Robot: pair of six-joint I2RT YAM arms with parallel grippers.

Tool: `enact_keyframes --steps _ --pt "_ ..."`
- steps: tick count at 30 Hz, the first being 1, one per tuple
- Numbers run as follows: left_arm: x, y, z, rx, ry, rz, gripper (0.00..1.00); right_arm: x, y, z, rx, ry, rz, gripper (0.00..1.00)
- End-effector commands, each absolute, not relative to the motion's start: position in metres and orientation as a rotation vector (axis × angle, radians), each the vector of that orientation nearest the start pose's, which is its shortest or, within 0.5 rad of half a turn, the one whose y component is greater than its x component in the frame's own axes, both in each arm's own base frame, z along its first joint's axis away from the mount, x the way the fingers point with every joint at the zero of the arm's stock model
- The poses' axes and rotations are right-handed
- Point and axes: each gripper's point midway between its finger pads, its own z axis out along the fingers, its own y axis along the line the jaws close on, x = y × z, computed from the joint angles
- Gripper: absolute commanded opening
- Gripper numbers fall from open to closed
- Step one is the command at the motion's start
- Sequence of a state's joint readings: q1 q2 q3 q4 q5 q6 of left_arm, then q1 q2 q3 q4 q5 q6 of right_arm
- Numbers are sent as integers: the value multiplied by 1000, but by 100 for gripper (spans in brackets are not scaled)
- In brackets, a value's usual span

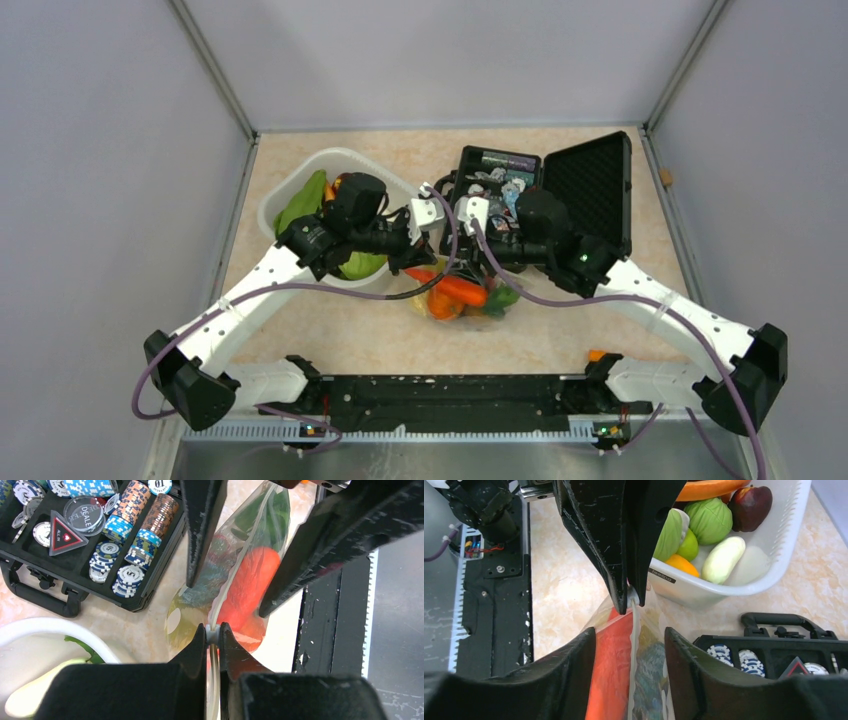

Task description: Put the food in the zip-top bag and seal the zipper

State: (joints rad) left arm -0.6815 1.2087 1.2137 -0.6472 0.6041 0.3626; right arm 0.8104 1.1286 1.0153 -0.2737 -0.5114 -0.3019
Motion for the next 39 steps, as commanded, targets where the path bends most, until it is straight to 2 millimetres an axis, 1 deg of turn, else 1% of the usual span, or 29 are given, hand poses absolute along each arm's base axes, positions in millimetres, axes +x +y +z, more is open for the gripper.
enact_keyframes --steps 1,2,4,5,12,14,16,18,19,20,25,29,34,39 --pt "202 -280 284 1343 1608 -848 0 198 318 271 -1295 1448 813 47" --pt "202 -280 284 1342 1608 -847 0 198 318 270 -1294 1446 809 45" --pt "203 -279 283 1339 1611 -842 0 199 317 268 -1291 1448 806 34" --pt "203 -279 283 1339 1611 -841 0 199 317 267 -1291 1448 805 32" --pt "204 -278 282 1328 1615 -835 0 198 313 257 -1280 1459 793 32" --pt "204 -278 283 1326 1608 -834 0 198 312 257 -1275 1452 789 28" --pt "204 -277 283 1321 1610 -828 0 200 311 257 -1264 1452 779 17" --pt "205 -277 281 1321 1619 -824 0 200 311 259 -1261 1443 774 10" --pt "205 -276 280 1318 1622 -819 0 200 310 260 -1263 1436 772 2" --pt "207 -276 279 1313 1629 -812 0 201 310 261 -1261 1433 766 0" --pt "214 -264 269 1277 1685 -727 0 207 301 263 -1216 1439 707 0" --pt "216 -251 262 1247 1707 -655 0 206 296 259 -1220 1447 691 0" --pt "223 -227 251 1193 1764 -541 0 205 295 255 -1222 1458 692 0" --pt "229 -202 234 1149 1862 -447 1 204 295 257 -1217 1449 693 0"
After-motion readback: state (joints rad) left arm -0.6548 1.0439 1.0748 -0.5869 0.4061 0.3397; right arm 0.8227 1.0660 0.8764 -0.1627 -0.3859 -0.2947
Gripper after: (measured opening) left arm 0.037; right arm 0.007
